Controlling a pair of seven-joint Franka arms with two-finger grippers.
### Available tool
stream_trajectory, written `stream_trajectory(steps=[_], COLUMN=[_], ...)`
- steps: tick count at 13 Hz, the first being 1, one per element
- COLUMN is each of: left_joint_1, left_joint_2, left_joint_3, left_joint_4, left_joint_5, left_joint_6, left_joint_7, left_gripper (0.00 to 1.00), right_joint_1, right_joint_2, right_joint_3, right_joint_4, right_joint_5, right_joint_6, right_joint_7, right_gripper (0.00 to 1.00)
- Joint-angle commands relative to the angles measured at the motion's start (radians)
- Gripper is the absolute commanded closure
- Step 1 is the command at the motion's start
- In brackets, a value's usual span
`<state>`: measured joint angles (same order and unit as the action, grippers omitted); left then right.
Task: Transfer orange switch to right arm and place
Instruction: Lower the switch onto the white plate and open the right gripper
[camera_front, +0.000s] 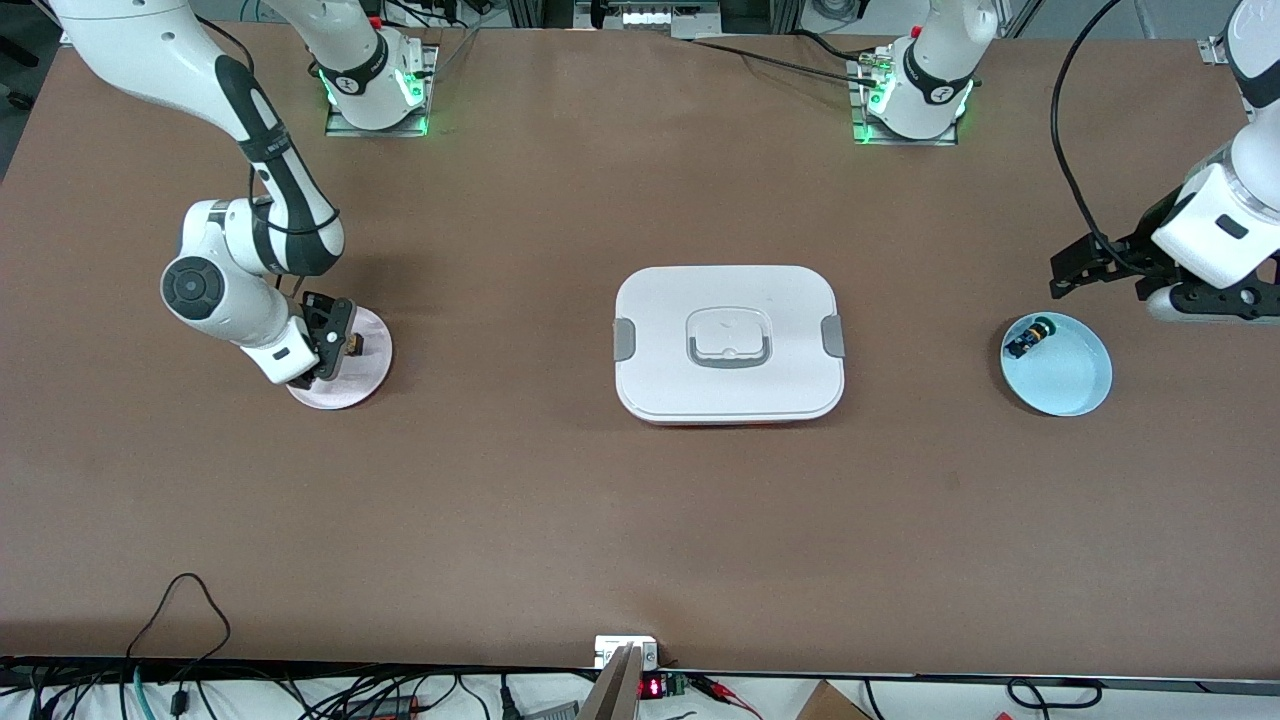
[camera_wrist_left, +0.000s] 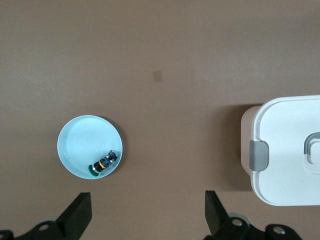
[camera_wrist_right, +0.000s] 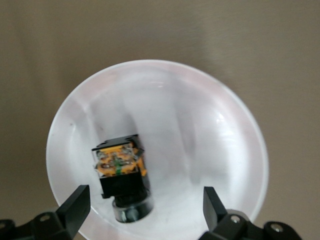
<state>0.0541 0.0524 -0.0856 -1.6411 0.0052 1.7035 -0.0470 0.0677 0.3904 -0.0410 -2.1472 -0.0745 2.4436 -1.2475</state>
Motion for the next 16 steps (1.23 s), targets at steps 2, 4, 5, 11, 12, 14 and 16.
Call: stream_trajectory(steps=[2, 4, 5, 11, 12, 14, 16], left_joint_1=[0.027, 0.033, 0.044, 0.069, 0.070, 0.066, 0.056], left_joint_2=[0.014, 0.021, 0.020, 0.055, 0.067, 0.072, 0.083], left_joint_3=[0.001, 0.003, 0.003, 0.003, 0.003, 0.001, -0.006], left_joint_4=[0.012, 0.021, 0.021, 0.064, 0.069, 0.078, 0.089], left_joint_5=[0.019, 0.016, 0.015, 0.041, 0.041, 0.044, 0.076], left_joint_6=[0.047, 0.039, 0.039, 0.045, 0.047, 0.045, 0.045], left_joint_7=[-0.008, -0.011, -0.010, 0.019, 0.021, 0.019, 0.018], left_gripper=[0.00, 0.00, 0.00, 0.00, 0.00, 0.00, 0.00], right_joint_1=[-0.005, -0.002, 0.001, 0.009, 0.023, 0.035, 0.034], right_joint_2=[-0.031, -0.033, -0.033, -0.041, -0.042, -0.054, -0.062], right_joint_3=[0.001, 0.001, 0.001, 0.004, 0.006, 0.007, 0.003], right_joint_4=[0.151, 0.226, 0.257, 0.384, 0.406, 0.437, 0.463], right_joint_5=[0.010, 0.012, 0.012, 0.015, 0.015, 0.024, 0.102], right_joint_6=[-0.202, -0.323, -0.369, -0.608, -0.651, -0.713, -0.747], right_joint_7=[0.156, 0.296, 0.362, 0.661, 0.754, 0.917, 0.985], right_gripper=[0.00, 0.00, 0.00, 0.00, 0.00, 0.00, 0.00])
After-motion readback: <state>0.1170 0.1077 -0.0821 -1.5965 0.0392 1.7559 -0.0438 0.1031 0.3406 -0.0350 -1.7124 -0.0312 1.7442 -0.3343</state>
